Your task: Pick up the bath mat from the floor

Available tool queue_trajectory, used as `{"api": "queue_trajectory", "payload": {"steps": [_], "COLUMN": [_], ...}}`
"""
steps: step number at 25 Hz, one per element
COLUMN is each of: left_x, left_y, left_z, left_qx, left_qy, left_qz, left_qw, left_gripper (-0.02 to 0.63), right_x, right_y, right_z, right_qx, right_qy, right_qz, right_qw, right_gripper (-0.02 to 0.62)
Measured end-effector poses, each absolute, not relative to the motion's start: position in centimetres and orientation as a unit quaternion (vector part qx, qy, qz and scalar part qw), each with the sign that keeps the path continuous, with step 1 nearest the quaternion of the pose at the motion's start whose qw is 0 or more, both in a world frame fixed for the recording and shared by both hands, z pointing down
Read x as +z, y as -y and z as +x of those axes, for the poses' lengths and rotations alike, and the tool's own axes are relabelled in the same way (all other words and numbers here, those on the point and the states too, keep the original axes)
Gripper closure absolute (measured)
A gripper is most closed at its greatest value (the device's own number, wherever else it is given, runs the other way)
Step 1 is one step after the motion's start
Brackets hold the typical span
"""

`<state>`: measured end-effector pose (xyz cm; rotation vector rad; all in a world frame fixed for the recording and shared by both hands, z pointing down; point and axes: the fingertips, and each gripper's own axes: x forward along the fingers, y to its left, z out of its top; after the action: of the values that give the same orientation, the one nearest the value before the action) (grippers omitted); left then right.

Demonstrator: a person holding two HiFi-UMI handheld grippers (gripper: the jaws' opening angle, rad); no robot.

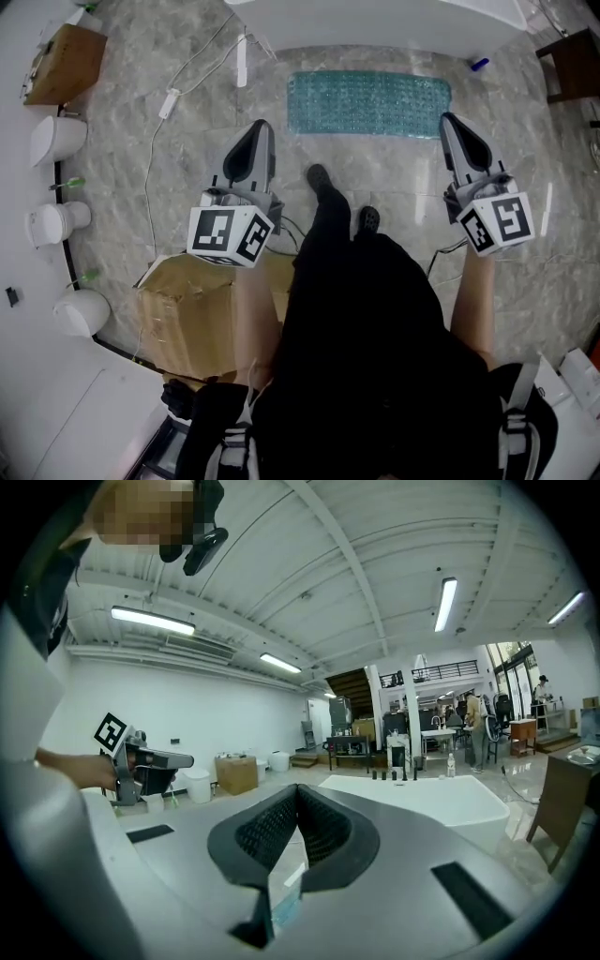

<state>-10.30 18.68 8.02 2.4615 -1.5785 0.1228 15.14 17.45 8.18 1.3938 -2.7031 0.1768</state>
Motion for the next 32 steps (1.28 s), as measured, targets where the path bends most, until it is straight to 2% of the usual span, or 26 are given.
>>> {"api": "queue_trajectory", "payload": {"steps": [10,15,22,32], "left_x": [8.3,10.0,12.2,11.0], "left_y": [-9.7,-7.3,-3.8,1.3], "left_z": [-17.3,-18.8,-17.8,-14.1], "left_qx": [0.035,0.076,0.099,0.098], "left_qy": [0.523,0.507,0.502,0.492], "left_qz": [0.844,0.853,0.849,0.852], "left_qw": [0.116,0.102,0.132,0.148], "left_gripper": [0.597,0.597,0.597,0.598], "right_x": [5.9,7.0,8.2,7.8], "right_y": [-9.6,-8.7,-6.4,2.2], "right_z": [9.8,8.1,9.6,10.9], "right_qx": [0.065,0.076,0.088,0.086], "right_qy": [0.867,0.858,0.852,0.871], "right_qz": [0.493,0.504,0.510,0.481], "right_qw": [0.042,0.062,0.076,0.041], "right_gripper": [0.583,0.583,0.581,0.583]}}
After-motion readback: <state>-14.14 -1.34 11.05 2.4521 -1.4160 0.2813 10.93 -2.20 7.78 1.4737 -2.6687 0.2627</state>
